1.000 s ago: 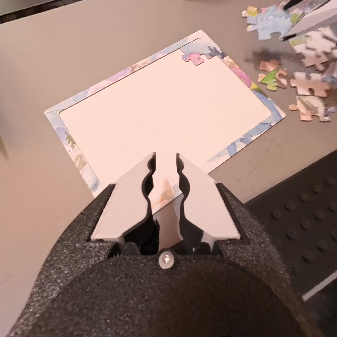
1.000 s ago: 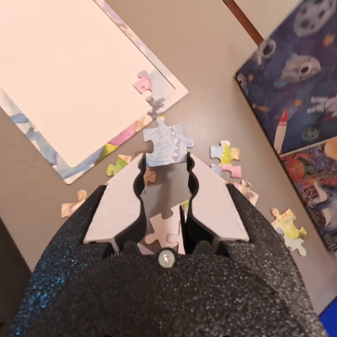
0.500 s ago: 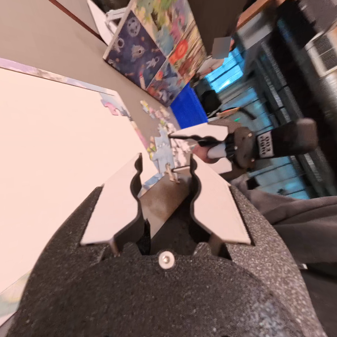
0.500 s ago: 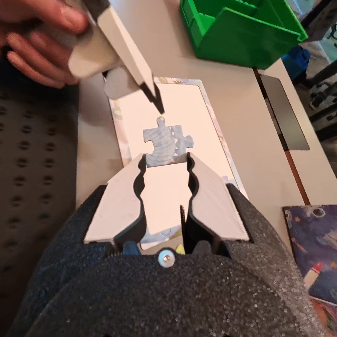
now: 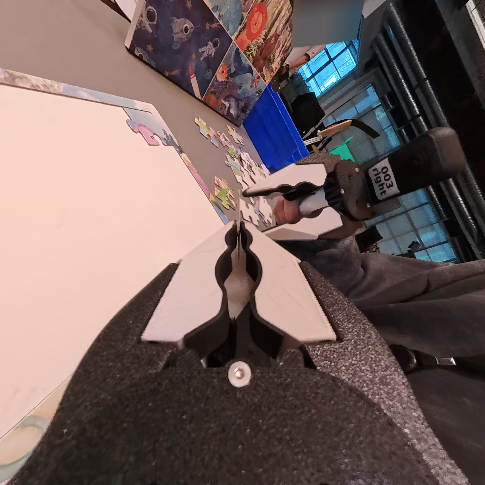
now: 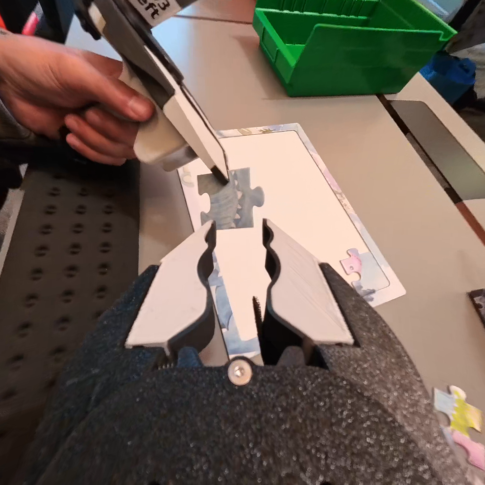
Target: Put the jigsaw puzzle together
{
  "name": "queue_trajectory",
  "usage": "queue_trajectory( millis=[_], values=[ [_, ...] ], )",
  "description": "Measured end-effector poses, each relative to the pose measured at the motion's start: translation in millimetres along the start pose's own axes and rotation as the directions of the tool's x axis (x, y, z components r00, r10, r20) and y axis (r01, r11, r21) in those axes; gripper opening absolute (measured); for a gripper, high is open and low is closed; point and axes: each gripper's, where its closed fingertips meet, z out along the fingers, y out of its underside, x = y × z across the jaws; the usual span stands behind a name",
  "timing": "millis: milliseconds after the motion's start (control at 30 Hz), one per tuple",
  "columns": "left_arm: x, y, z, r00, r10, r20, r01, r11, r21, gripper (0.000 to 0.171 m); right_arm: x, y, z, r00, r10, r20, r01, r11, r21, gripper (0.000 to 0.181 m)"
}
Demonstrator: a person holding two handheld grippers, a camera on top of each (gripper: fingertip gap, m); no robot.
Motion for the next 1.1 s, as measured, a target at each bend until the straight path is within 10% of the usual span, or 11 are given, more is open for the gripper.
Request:
queue_trajectory(
  millis=[300, 733, 1100],
  values=[
    [-44.8, -5.2, -0.6, 0.967, -0.055, 0.247, 0.061, 0.998, -0.014, 0.001, 38.7, 30.3, -9.9, 0.972, 0.206, -0.112, -0.203, 0.978, 0.038, 0.033],
    [-60.5, -16.6, 35.5, 0.962, -0.106, 0.253, 0.13, 0.988, -0.079, 0.001, 54.0, 48.7, -9.7, 0.956, 0.198, -0.215, -0.21, 0.977, -0.033, 0.03],
    [-29.7, 22.3, 33.7, 0.997, 0.079, -0.028, -0.08, 0.798, -0.597, 0.001, 56.1, 45.2, -13.2, 0.954, 0.194, -0.228, -0.205, 0.978, -0.026, 0.028]
  ],
)
